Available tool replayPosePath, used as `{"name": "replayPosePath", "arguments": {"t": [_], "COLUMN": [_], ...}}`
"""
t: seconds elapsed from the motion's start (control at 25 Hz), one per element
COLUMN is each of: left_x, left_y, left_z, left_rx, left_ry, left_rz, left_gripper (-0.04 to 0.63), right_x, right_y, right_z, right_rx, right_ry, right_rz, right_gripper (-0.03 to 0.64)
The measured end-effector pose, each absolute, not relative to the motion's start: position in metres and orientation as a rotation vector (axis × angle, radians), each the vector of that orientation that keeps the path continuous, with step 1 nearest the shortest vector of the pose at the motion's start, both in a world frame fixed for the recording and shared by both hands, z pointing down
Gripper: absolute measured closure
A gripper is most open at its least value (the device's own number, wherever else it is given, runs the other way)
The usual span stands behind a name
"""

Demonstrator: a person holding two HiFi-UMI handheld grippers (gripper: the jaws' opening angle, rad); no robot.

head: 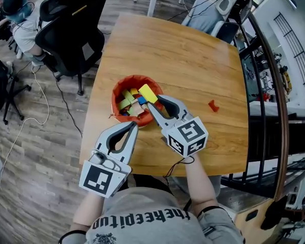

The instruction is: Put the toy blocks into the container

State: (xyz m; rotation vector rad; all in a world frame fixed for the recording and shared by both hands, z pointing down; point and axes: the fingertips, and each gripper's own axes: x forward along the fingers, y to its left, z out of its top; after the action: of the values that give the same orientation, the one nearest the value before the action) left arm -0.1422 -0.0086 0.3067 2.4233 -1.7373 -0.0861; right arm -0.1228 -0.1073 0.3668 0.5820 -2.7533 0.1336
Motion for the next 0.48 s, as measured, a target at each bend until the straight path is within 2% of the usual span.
{"name": "replayPosePath", "arguments": {"t": [0.48], "left_x": [-0.162], "left_y": [0.004], "left_z": [0.307], "left_rx": [2.372], "left_ry": [-1.804], "left_rz": [-0.105], "left_gripper": [0.581], "right_x": [-0.147], "right_y": [-0.094], "right_z": [0.373], "right_rx": [0.501], "right_ry": [-2.742], "right_rz": [0.111], "right_gripper": [0.483]}}
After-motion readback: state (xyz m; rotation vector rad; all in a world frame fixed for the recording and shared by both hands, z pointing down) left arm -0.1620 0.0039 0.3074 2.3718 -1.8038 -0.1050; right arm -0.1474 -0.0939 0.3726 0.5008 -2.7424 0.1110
